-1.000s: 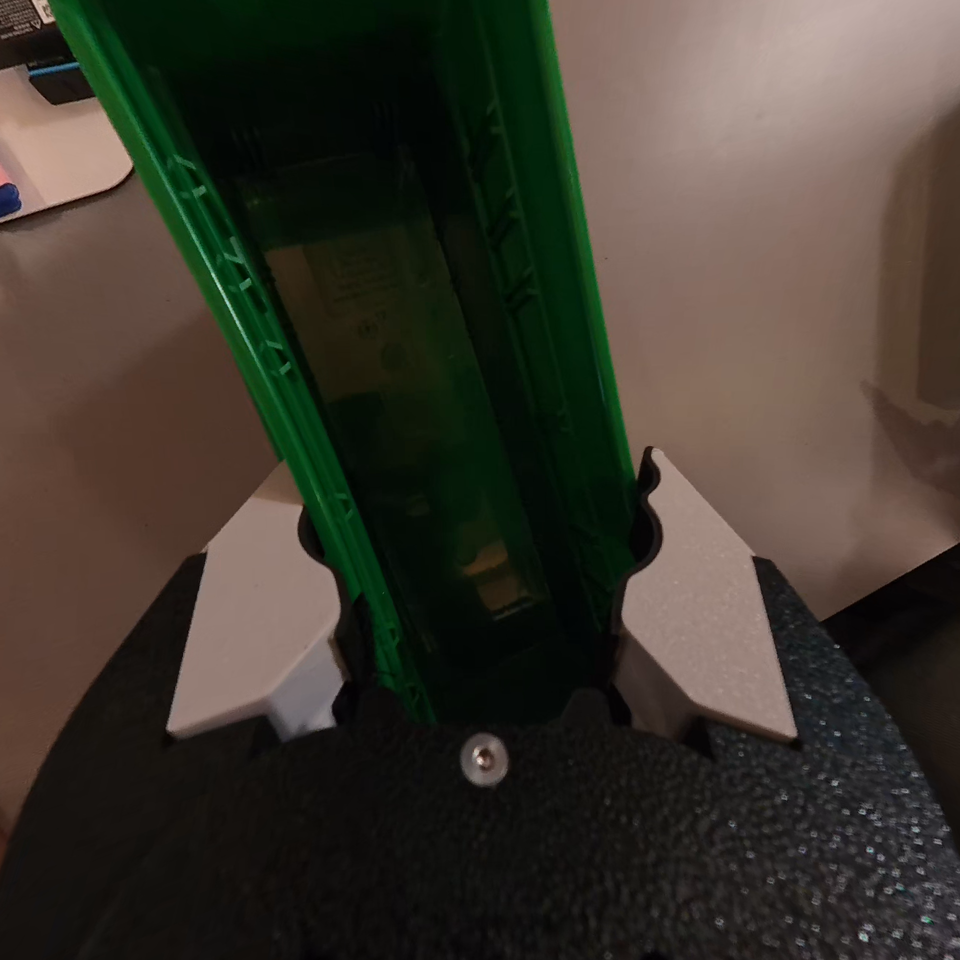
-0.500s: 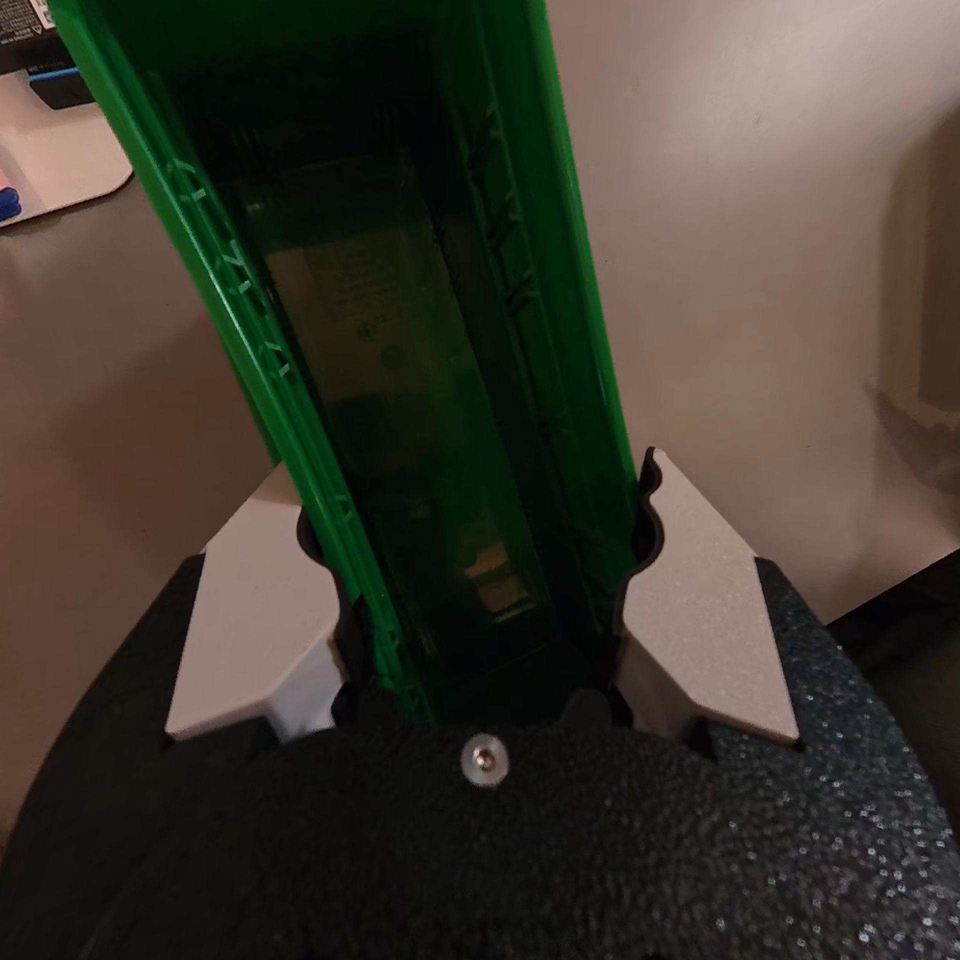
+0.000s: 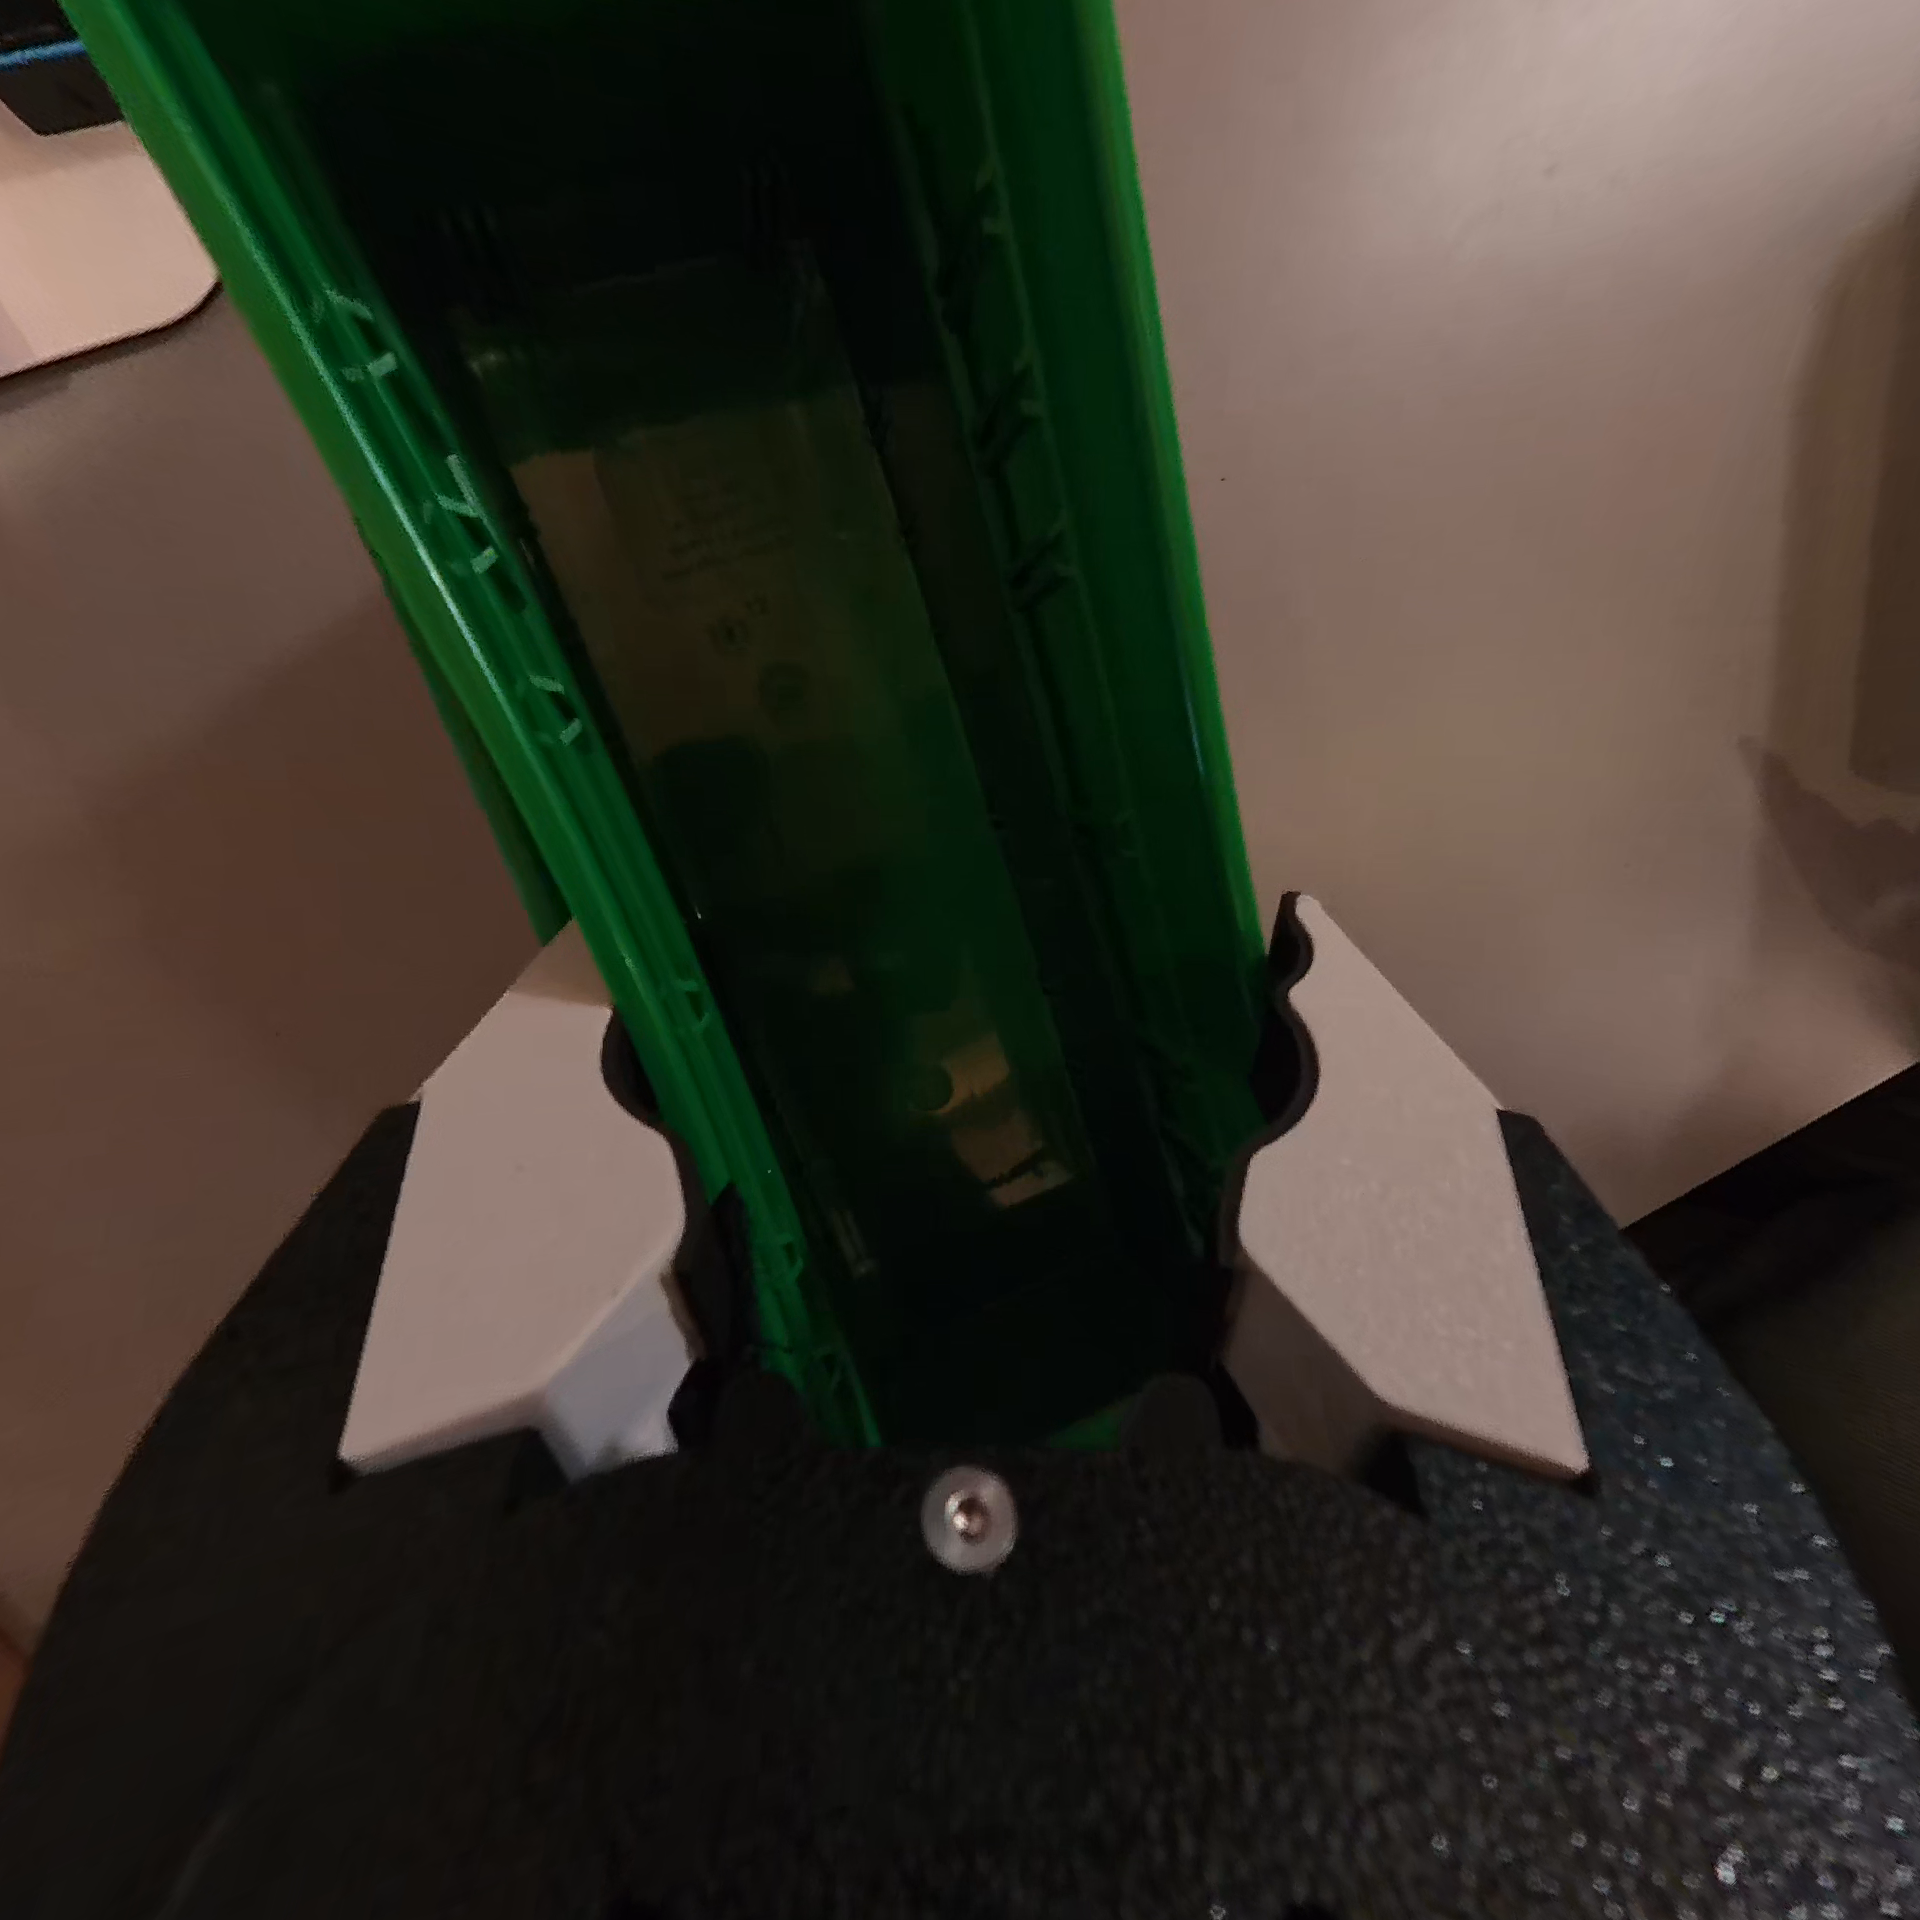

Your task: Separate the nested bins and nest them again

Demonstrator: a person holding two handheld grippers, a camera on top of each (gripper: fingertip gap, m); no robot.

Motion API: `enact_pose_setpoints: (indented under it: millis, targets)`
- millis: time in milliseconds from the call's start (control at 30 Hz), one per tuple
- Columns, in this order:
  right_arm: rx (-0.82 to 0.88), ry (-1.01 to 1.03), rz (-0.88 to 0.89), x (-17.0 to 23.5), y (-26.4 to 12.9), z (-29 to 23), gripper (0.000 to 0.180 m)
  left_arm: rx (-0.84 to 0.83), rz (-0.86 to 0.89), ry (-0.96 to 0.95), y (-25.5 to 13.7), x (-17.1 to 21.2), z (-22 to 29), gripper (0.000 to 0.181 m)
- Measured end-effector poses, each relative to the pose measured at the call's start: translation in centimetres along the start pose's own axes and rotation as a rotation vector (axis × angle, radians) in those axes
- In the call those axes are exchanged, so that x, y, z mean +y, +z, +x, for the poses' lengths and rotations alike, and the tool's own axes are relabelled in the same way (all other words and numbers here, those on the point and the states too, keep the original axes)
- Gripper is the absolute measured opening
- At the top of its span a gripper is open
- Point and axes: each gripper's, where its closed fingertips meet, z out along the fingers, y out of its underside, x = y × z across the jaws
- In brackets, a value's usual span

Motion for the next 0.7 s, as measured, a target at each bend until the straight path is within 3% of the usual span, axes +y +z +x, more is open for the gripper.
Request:
enact_pose_setpoints:
  millis: [333, 433, 500, 700]
  targets:
    - [-0.003, 0.005, 0.004, -0.1, 0.0, 0.0, 0.063, 0.004, 0.001, 0.0, 0.2, 0.0, -0.2, 0.119]
    - [-0.004, 0.007, 0.002, 0.0, 0.1, 0.0, 0.063, 0.053, 0.04, -0.044, -0.3, -0.8, 0.4, 0.126]
    - [-0.004, 0.006, 0.003, -0.1, 0.1, 0.0, 0.063, 0.164, 0.057, -0.066, -0.6, -1.0, 1.9, 0.155]
    - [0.0, 0.003, 0.007, -0.2, 0.0, 0.1, 0.063, 0.071, 0.052, -0.044, -0.5, -0.7, 2.9, 0.155]
